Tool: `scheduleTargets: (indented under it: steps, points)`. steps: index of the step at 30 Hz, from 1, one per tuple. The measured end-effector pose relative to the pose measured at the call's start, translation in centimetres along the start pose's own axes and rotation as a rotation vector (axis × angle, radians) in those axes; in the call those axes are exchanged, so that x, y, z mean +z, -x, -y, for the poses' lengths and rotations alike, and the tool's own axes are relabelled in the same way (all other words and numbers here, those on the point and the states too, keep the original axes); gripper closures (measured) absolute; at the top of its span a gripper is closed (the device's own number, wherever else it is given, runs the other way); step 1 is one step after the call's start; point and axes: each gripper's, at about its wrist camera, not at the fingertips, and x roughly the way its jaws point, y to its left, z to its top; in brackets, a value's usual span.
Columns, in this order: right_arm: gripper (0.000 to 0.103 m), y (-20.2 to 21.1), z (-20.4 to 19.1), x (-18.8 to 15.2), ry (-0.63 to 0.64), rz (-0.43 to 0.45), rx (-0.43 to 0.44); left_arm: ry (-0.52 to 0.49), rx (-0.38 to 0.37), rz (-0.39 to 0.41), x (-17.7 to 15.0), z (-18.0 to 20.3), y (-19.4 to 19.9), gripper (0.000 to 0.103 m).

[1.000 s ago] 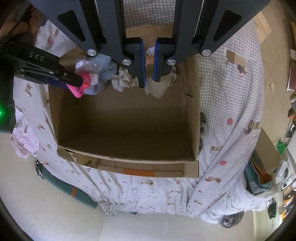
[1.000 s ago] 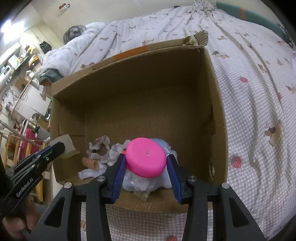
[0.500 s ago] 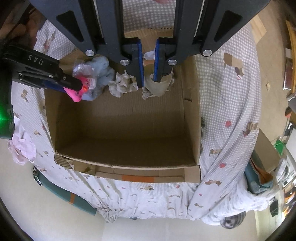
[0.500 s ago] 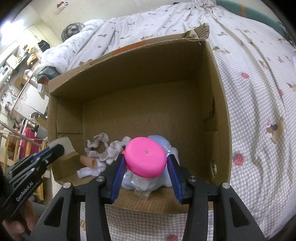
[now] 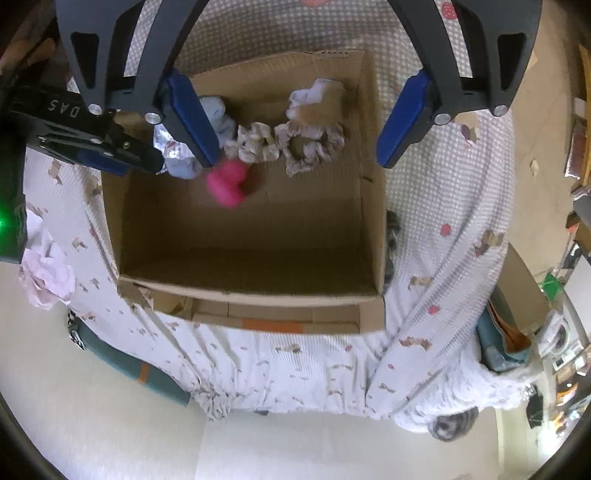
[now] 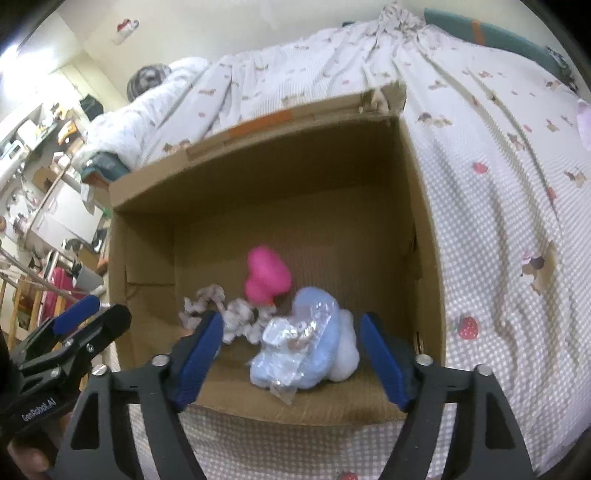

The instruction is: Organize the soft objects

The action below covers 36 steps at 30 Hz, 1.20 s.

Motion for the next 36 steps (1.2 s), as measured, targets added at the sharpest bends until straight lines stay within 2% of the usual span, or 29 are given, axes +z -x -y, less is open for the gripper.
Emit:
scheduleTargets:
  steps: [2,6,11,19,22,26,36]
  points:
    - [0.005,0.6,0.1,0.1,-0.012,0.027,-0.006,-0.011,0.024,0.027,-0.1,0.0,0.6,0.011]
    - [0.000,1.8,0.3,0.1,-0.034,0.085,0.010,-0.023,0.074,0.070,-0.2,-0.5,1.9,0.006]
    - [0.000,3.5,-0.3,-0.4,-0.020,0.150,0.010,0.006,0.075,0.118,-0.1,-1.6,3.6,0.001]
    - [0.000,6.2,-2.3,-1.8,0.075,0.215,-0.044,-0.004,0.086,0.154,-1.1,-1.9,6.0,0.001]
    - [0.000,6.7,-2.2,-2.7,0.070,0.211,-0.040,0.008,0.057,0.148,-1.7,-2.3,6.8,0.001]
    - [0.000,7.4,-2.2,-3.8,0.071,0.217,-0.041,0.004,0.094,0.147,-2.8,-2.3,7.8,0.001]
    - [0.000,9.3,-2.5,-6.5,0.085,0.234,-0.051,-0.011,0.084,0.154,-5.4,-2.0,10.2,0.001]
